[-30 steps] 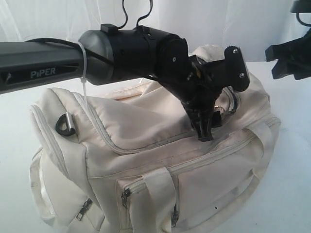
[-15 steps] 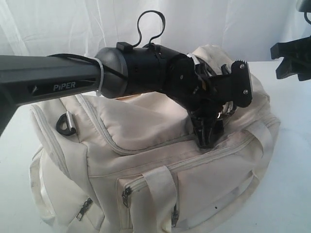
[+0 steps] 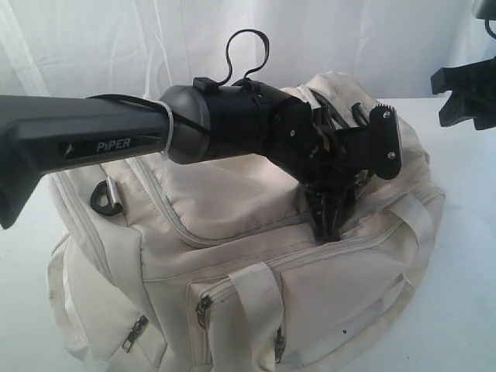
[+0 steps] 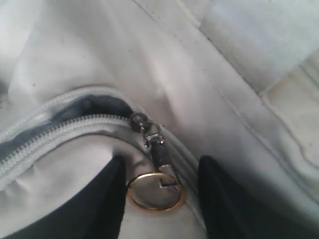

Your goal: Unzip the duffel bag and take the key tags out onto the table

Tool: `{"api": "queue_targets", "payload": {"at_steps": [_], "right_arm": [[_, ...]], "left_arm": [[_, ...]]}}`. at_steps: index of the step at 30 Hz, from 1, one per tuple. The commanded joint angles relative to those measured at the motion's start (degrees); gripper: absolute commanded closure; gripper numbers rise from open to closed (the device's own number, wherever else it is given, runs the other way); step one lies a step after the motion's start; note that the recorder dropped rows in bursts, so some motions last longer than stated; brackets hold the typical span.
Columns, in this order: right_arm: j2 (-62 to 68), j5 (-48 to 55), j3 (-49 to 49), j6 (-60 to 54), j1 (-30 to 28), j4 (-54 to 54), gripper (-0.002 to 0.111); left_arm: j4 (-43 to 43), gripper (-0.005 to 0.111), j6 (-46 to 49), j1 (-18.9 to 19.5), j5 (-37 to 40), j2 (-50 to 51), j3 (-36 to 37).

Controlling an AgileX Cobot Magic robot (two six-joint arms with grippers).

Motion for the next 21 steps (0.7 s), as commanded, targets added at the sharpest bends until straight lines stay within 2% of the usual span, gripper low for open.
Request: {"api": "queue_targets", "payload": {"at_steps": [1,3,9,13,18,21], "right_arm": [[-0.43,-0.10,0.02,-0.77,-0.28,0.11,0.063],[-0.43,-0.10,0.02,-0.77,-0.28,0.11,0.063],[-0.43,-0.55,0.02,-0.76,-0.28,0.65,0.063],[-0.43,-0.44,0.02,-0.99,-0.28,0.65,0.063],[-0.31,-0.32,0.02,-3.32,-0.28,3.03,0.063],[0.17,-0.44,0.02,-6.57,-0.28,8.13,0.058]], "left_arm": [[0.68,0.059,0.03,-0.13,0.39,0.01,0.14],[0.94,0.065,0.03,-0.13,1.58,-0.39,-0.24],[0.94,0.092,-0.22,-0.13,6.91,-1.44,-2.84],[0.94,0.105,-0.22,-0.13,10.38,-1.47,-4.78],[0.94,0.107,-0.32,-0.13,14.81,-2.08,-6.82],[0.94,0.107,-0.44,-0.13,15.75,-3.20,-6.96]]}}
